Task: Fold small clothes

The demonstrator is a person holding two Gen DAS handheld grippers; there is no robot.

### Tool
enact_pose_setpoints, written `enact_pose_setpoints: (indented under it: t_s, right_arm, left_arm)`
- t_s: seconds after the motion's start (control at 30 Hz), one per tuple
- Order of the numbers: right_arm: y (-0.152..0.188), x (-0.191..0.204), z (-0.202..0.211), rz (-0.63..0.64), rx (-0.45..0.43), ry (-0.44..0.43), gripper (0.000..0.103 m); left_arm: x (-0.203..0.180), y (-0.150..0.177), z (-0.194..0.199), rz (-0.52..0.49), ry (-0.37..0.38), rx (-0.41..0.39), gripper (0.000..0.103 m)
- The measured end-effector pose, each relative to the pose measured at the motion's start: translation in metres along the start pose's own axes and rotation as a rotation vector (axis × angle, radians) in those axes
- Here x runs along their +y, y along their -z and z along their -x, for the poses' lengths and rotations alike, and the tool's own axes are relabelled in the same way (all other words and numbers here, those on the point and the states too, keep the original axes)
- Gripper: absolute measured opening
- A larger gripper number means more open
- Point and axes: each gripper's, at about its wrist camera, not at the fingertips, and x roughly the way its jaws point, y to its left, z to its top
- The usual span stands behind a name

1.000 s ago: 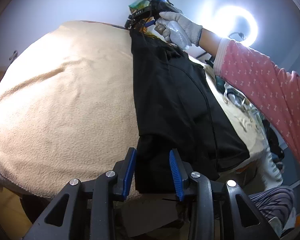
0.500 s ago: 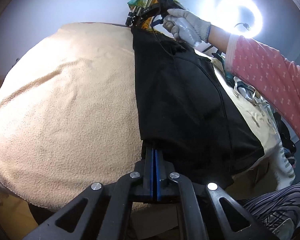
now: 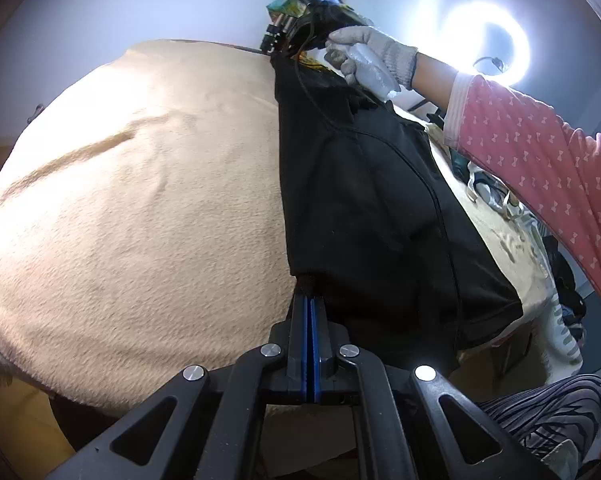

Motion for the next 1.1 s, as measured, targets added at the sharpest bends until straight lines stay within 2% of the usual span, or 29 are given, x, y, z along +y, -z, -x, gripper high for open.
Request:
enact_pose_setpoints:
  t_s: [0.2,0.3,0.33,0.37,0.43,0.47,0.63,0.7,0.83,0.87,1.0,1.1]
  right_arm:
    - [-0.024,0.005,0.016,-0.037,-0.076,-0.008,0.001]
    - [-0.027,0.004,0.012,-0.043,-0.051,-0.068,0.001]
    - [-0.029,0.004,0.009,-0.053,-0.041,-0.071,0.006]
    - [-0.027,0.0,0.006,-0.069,-0.02,-0.074,0.024]
    - [-0.019,-0.011,0.005,-0.093,0.001,-0.066,0.047]
    - [-0.014,-0.017,0.005,-0.097,0.004,-0.067,0.048]
    - [0.004,-0.038,-0.004,-0.131,0.05,-0.08,0.047]
    - [0.009,-0.039,-0.01,-0.133,0.067,-0.097,0.04]
    - [0.016,-0.033,-0.019,-0.097,0.083,-0.065,0.022]
    - [0.016,-0.03,-0.018,-0.084,0.077,-0.066,0.003]
    - [0.016,-0.012,-0.01,0.008,0.046,-0.011,0.002]
    - [0.008,-0.007,0.003,0.009,-0.009,-0.021,0.002]
  left_arm:
    - [0.007,0.006,0.008,0.026,0.0,-0.011,0.0]
    - [0.007,0.007,0.005,0.035,0.011,-0.003,0.0]
    - [0.008,0.007,0.004,0.041,0.014,-0.002,0.0]
    - [0.009,0.007,0.003,0.05,0.02,0.001,0.0]
    - [0.011,0.007,0.003,0.059,0.022,0.0,0.0]
    - [0.012,0.007,0.003,0.06,0.023,0.001,0.0]
    - [0.011,0.006,0.002,0.059,0.018,0.001,0.0]
    - [0.011,0.005,0.001,0.059,0.015,0.001,0.0]
    - [0.009,0.005,0.0,0.053,0.006,-0.003,0.0]
    - [0.008,0.005,0.0,0.051,0.005,-0.004,0.0]
    - [0.006,0.006,0.001,0.045,0.001,-0.011,0.0]
    - [0.008,0.007,0.003,0.041,-0.003,-0.016,0.0]
